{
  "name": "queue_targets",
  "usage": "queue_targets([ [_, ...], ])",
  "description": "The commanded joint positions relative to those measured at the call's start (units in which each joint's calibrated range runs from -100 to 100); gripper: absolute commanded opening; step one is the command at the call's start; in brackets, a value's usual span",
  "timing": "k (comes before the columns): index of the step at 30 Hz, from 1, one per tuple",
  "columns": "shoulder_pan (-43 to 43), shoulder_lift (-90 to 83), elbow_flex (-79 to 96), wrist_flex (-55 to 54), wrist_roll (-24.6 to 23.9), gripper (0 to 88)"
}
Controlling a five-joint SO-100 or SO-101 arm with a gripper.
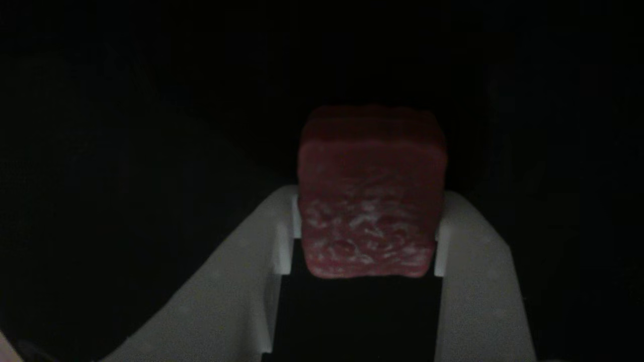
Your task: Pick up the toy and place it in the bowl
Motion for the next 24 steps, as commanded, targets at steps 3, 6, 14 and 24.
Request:
queue_targets([
  [3,-4.38,-9.08,-9.14,2.68,2.91,2.3],
  [6,-6.89,-11.91,-9.32,2.68,2.91,2.3],
  [14,-14.67,-15.08,-8.96,2.68,3.01,2.3],
  [24,-15.76,-16.66,-9.77,2.68,4.95,2.3],
])
